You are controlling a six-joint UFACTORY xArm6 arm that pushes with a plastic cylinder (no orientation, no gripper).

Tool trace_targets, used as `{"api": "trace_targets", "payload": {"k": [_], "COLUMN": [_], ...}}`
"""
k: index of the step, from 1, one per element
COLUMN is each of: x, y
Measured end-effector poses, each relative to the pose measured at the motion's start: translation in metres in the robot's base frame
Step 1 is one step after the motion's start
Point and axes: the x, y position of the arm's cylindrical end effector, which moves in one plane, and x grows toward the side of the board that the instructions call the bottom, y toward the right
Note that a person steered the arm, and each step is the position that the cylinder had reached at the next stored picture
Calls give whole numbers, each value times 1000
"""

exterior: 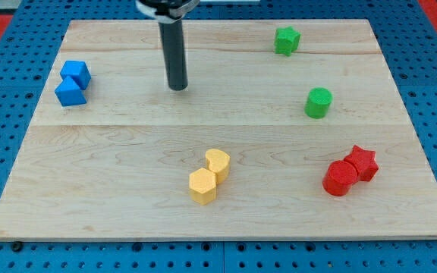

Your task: Move the green star a little bit up

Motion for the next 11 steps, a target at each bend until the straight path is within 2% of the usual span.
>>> {"api": "trace_targets", "payload": {"k": [1,2,3,4,5,7,8,9,10,11], "x": [25,23,1,-11,-28,-102,-107,-96,-81,-42], "y": [-11,3,72,109,116,184,207,205,231,242]}}
